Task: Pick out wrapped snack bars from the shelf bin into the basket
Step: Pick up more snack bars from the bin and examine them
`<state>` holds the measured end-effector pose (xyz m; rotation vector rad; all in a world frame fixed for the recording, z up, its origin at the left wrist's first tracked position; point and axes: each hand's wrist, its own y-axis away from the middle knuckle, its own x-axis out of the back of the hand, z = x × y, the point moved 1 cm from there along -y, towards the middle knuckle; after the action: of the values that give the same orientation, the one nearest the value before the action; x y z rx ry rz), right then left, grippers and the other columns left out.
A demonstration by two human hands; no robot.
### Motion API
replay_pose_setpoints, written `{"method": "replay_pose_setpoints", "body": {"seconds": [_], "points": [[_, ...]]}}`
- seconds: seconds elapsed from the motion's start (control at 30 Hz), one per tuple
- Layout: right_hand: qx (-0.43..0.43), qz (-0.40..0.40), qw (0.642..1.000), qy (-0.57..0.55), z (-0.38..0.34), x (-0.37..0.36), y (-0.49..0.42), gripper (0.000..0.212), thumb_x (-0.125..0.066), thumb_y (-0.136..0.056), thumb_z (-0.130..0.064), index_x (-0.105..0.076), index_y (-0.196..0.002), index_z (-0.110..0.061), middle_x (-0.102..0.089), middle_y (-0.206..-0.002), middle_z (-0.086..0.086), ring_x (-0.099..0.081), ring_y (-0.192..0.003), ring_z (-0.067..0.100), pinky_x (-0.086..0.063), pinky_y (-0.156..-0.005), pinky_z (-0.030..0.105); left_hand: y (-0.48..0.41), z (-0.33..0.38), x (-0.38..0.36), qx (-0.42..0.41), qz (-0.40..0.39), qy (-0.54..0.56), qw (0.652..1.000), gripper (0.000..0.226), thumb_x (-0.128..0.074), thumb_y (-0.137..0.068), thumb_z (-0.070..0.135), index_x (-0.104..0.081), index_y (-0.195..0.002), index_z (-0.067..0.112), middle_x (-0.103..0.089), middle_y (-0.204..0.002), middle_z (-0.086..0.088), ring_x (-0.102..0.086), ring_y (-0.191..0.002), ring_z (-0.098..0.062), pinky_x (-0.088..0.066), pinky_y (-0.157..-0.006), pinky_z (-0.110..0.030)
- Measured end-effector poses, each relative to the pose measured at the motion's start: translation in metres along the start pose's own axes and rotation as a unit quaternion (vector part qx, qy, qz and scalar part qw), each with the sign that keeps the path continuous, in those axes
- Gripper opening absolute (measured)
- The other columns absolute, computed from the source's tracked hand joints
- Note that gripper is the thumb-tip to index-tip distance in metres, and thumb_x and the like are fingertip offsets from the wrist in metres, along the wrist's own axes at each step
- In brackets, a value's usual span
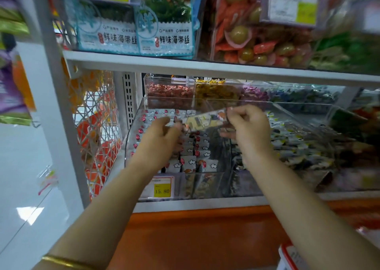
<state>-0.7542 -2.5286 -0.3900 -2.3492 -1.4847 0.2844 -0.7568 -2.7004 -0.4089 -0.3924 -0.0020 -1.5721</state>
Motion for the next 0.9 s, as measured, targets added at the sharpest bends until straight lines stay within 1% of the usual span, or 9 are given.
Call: {"method": "replay_pose_setpoints", "body": {"seconds": [0.07,0.1,0.23,0.3,0.37,0.47,0.6,0.73,0.9], "points": [[-0.045,-0.021,0.996,-0.068,-0.002,0.008,0.017,0.012,-0.055,-0.092,-0.006,-0.056,-0.08,-0.004,-0.063,-0.087,0.009,-0.064,-0.058,0.011,-0.054,-0.048,0.022,0.009,0.002,0.001,0.033,-0.019,0.089,0.995,0.025,-0.042,-0.099,0.026,-0.06,-0.101,0.009,-0.066,-0.085,-0.007,-0.065,-0.083,-0.021,-0.058,-0.07,-0.028],[-0.055,-0.028,0.994,-0.088,-0.004,0.011,0.023,0.014,-0.054,-0.092,-0.006,-0.057,-0.079,-0.004,-0.063,-0.083,0.007,-0.063,-0.055,0.009,-0.054,-0.049,0.023,0.013,0.003,0.001,0.041,-0.026,0.116,0.992,0.025,-0.042,-0.099,0.025,-0.061,-0.095,0.009,-0.067,-0.084,-0.01,-0.066,-0.079,-0.021,-0.058,-0.068,-0.027],[-0.065,-0.042,0.993,-0.087,-0.004,0.015,0.039,0.012,-0.054,-0.094,-0.012,-0.059,-0.083,-0.009,-0.064,-0.082,0.007,-0.063,-0.056,0.008,-0.052,-0.048,0.022,0.022,0.006,0.0,0.039,-0.007,0.098,0.994,0.03,-0.037,-0.101,0.024,-0.058,-0.085,0.011,-0.068,-0.072,-0.011,-0.061,-0.056,-0.014,-0.052,-0.052,-0.027],[-0.07,-0.043,0.994,-0.07,-0.002,0.014,0.043,0.011,-0.053,-0.095,-0.014,-0.057,-0.085,-0.011,-0.063,-0.081,0.006,-0.061,-0.054,0.007,-0.05,-0.045,0.022,0.024,0.006,-0.001,0.04,0.007,0.081,0.996,0.028,-0.033,-0.101,0.022,-0.053,-0.084,0.012,-0.065,-0.06,-0.006,-0.055,-0.045,-0.012,-0.044,-0.043,-0.024],[-0.077,-0.048,0.991,-0.096,0.0,0.011,0.044,0.011,-0.051,-0.096,-0.014,-0.056,-0.088,-0.008,-0.062,-0.08,0.007,-0.059,-0.049,0.008,-0.049,-0.044,0.022,0.024,0.006,-0.002,0.028,0.021,0.07,0.997,0.027,-0.032,-0.101,0.02,-0.048,-0.082,0.009,-0.061,-0.051,-0.004,-0.047,-0.038,-0.014,-0.035,-0.037,-0.019],[-0.089,-0.066,0.981,-0.159,0.001,0.008,0.044,0.011,-0.05,-0.095,-0.013,-0.055,-0.091,-0.004,-0.066,-0.086,0.004,-0.061,-0.051,0.012,-0.052,-0.047,0.023,0.024,0.007,-0.003,-0.01,0.039,0.04,0.998,0.031,-0.032,-0.102,0.024,-0.047,-0.083,0.004,-0.059,-0.05,-0.005,-0.044,-0.036,-0.017,-0.032,-0.035,-0.02],[-0.126,-0.081,0.956,-0.253,0.005,0.006,0.043,0.011,-0.052,-0.093,-0.01,-0.06,-0.086,-0.007,-0.067,-0.073,0.004,-0.065,-0.057,0.014,-0.053,-0.053,0.022,0.023,0.006,0.0,-0.033,0.04,0.034,0.998,0.033,-0.037,-0.1,0.029,-0.047,-0.084,0.002,-0.057,-0.05,-0.005,-0.041,-0.033,-0.011,-0.031,-0.034,-0.017],[-0.165,-0.084,0.923,-0.338,0.006,0.007,0.039,0.019,-0.051,-0.091,-0.003,-0.066,-0.079,-0.008,-0.069,-0.064,0.002,-0.066,-0.059,0.013,-0.055,-0.056,0.023,0.02,0.002,0.007,-0.001,-0.03,0.118,0.993,0.026,-0.044,-0.098,0.027,-0.048,-0.081,0.007,-0.057,-0.05,0.001,-0.04,-0.037,-0.008,-0.034,-0.037,-0.017],[-0.169,-0.085,0.91,-0.369,0.008,0.009,0.037,0.019,-0.048,-0.091,0.004,-0.065,-0.088,-0.004,-0.069,-0.063,0.002,-0.066,-0.057,0.012,-0.054,-0.056,0.021,0.015,-0.002,0.013,0.04,-0.11,0.238,0.964,0.013,-0.049,-0.092,0.016,-0.051,-0.094,0.004,-0.063,-0.059,-0.004,-0.049,-0.043,-0.008,-0.043,-0.042,-0.017]]}}
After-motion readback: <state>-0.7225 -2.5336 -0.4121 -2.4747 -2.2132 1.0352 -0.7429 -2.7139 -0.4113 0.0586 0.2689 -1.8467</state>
